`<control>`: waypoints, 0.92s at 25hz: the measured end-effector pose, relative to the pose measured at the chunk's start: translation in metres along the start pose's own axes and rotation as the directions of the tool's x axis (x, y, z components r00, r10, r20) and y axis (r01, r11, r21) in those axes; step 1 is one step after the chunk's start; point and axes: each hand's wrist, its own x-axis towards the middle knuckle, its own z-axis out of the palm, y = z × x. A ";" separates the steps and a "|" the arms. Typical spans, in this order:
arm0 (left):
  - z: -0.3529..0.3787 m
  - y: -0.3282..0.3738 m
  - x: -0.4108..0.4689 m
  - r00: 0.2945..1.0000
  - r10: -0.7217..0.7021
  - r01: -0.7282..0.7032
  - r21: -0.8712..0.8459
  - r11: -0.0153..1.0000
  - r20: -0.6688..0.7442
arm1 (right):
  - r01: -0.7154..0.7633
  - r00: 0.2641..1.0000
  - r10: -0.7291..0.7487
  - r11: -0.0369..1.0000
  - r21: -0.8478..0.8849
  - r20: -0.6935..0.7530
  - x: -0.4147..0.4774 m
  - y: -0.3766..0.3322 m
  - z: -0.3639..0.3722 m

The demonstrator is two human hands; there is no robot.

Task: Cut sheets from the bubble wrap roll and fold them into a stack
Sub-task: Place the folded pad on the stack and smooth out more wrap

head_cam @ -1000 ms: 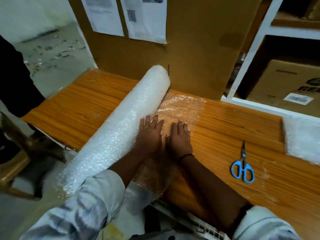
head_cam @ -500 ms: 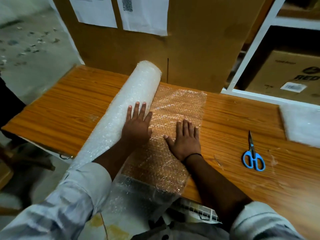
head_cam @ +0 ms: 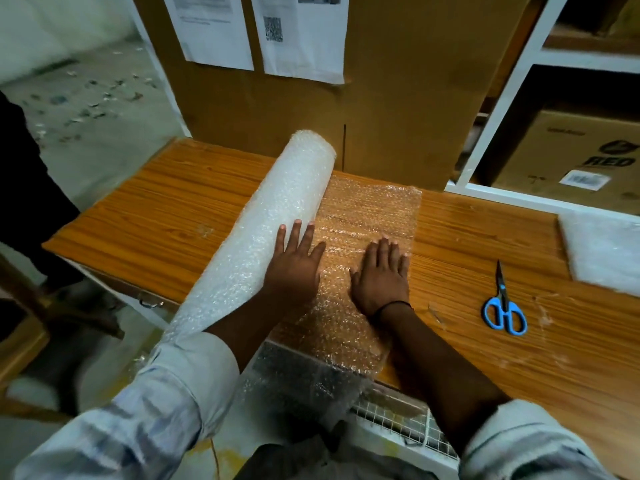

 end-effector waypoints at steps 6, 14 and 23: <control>0.001 0.023 -0.032 0.993 -0.061 0.057 0.039 0.998 0.099 | 0.026 0.998 -0.030 0.998 0.065 0.049 -0.039 -0.036 0.022; 0.010 0.016 -0.037 0.997 -0.033 0.034 -0.014 0.999 0.066 | 0.018 1.000 -0.018 1.000 0.020 0.010 -0.035 -0.017 0.020; 0.018 0.001 -0.032 0.998 0.043 -0.041 -0.033 0.999 0.044 | -0.047 0.998 0.047 0.999 -0.014 -0.032 -0.039 0.020 0.016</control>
